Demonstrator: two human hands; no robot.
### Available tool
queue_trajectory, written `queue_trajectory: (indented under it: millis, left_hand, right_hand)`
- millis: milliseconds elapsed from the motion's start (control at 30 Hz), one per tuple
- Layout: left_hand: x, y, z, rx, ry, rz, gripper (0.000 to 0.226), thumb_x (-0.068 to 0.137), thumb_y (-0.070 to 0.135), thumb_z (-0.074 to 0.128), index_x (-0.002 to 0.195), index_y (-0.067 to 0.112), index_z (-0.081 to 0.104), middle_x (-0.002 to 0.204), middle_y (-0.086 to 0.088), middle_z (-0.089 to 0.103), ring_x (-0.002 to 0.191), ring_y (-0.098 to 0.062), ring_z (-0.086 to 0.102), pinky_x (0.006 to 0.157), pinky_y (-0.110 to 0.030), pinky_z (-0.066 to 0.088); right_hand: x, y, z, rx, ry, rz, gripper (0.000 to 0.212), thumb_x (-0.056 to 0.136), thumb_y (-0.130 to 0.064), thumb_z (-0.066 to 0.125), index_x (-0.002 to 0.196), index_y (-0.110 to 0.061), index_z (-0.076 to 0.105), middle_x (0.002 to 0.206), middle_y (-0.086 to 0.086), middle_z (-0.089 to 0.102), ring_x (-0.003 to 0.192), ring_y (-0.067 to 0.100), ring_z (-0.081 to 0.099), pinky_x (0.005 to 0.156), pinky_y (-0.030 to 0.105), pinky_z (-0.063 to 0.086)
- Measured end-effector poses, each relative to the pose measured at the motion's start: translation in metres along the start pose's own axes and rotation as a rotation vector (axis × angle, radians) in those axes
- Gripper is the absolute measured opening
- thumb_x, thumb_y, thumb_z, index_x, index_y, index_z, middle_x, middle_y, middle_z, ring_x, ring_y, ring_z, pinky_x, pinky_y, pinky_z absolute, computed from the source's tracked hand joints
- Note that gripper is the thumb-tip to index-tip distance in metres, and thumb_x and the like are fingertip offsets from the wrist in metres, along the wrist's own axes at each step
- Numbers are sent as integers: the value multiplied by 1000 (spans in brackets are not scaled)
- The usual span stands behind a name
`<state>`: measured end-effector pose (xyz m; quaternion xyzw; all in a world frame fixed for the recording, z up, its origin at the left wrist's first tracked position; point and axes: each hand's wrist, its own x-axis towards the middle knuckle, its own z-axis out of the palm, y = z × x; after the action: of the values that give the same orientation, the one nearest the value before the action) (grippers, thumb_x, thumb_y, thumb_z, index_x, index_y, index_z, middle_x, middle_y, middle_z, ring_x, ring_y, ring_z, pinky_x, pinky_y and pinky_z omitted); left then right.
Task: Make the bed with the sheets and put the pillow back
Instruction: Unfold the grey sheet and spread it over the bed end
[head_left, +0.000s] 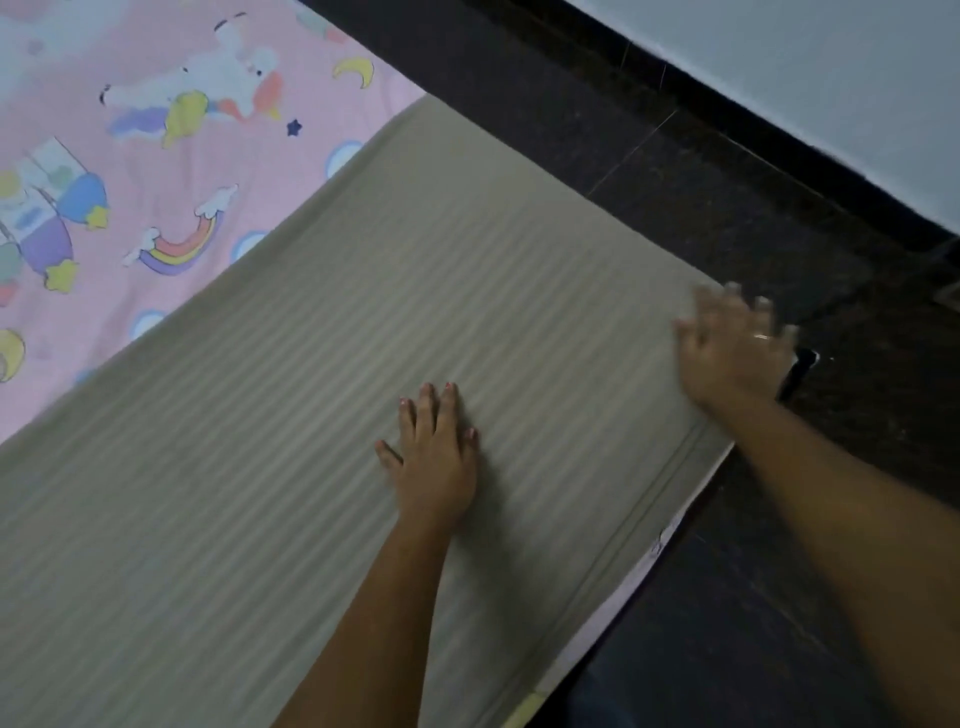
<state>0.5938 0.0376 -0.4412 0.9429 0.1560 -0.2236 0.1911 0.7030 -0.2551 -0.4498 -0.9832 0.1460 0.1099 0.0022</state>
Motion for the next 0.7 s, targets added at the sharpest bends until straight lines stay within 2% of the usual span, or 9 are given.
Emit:
queue_trajectory:
  millis: [67, 100, 167, 267, 333, 400, 500, 633, 700]
  left_hand:
    - [12, 17, -2, 5, -21, 30, 61, 100, 45, 29, 151, 33, -2, 160, 6, -7, 147, -20, -9, 112, -59, 2]
    - [20, 27, -3, 7, -25, 44, 61, 100, 45, 30, 151, 33, -2, 160, 7, -7, 147, -19, -9, 113, -59, 2]
    - [36, 44, -5, 4, -28, 73, 60, 100, 43, 30, 151, 33, -1, 159, 7, -7, 146, -19, -9, 113, -58, 1]
    - [57, 54, -8, 16, -11, 94, 55, 101, 34, 29, 152, 26, 7, 160, 6, -8, 146, -17, -10, 114, -56, 0]
    - [70, 51, -10, 6, 21, 78, 56, 102, 38, 26, 152, 26, 5, 160, 6, -8, 146, -15, -11, 115, -52, -2]
    - [79, 42, -13, -6, 49, 77, 58, 100, 47, 25, 151, 33, 0, 159, 7, -8, 146, -14, -12, 115, -49, -5]
    - [95, 29, -20, -27, 87, 32, 60, 98, 53, 25, 149, 40, -3, 159, 6, -10, 146, -15, -14, 115, -49, -7]
    - [119, 15, -35, -72, 145, -79, 63, 96, 56, 30, 149, 42, -2, 159, 7, -12, 146, -16, -14, 114, -52, -6]
    - [135, 8, -45, -107, 144, -111, 62, 97, 53, 32, 149, 42, 0, 159, 7, -10, 146, -17, -12, 113, -54, -5]
  right_hand:
    - [12, 6, -15, 29, -46, 227, 59, 98, -48, 19, 152, -24, 16, 160, 4, 10, 146, 31, 5, 115, 56, 3]
    - [14, -5, -19, 2, 15, 182, 59, 99, -45, 21, 151, -18, 19, 159, 8, 13, 145, 32, 8, 115, 56, 7]
    - [8, -54, -16, 2, 172, -156, 55, 96, -40, 30, 144, -12, 35, 151, 13, 32, 138, 33, 29, 110, 53, 23]
    - [-26, -143, 7, 39, 145, -745, 50, 91, -43, 33, 129, -22, 57, 139, 4, 52, 127, 27, 48, 104, 45, 32]
    - [-20, -155, 12, 30, 2, -872, 50, 92, -46, 30, 133, -30, 54, 140, -3, 52, 129, 21, 48, 105, 43, 32]
    - [17, -135, 19, -20, 54, -932, 53, 92, -51, 29, 139, -33, 45, 145, -5, 46, 134, 21, 42, 108, 45, 27]
    - [77, -98, 11, -39, 139, -737, 56, 93, -52, 26, 146, -35, 31, 152, -1, 34, 139, 29, 31, 111, 52, 20]
    - [117, -95, -17, 93, 17, -88, 56, 99, -45, 22, 149, -19, 28, 156, 8, 24, 145, 32, 14, 115, 58, 1]
    - [117, -127, -22, 102, 154, -151, 54, 99, -34, 30, 146, -8, 33, 153, 15, 28, 143, 35, 19, 114, 60, 7]
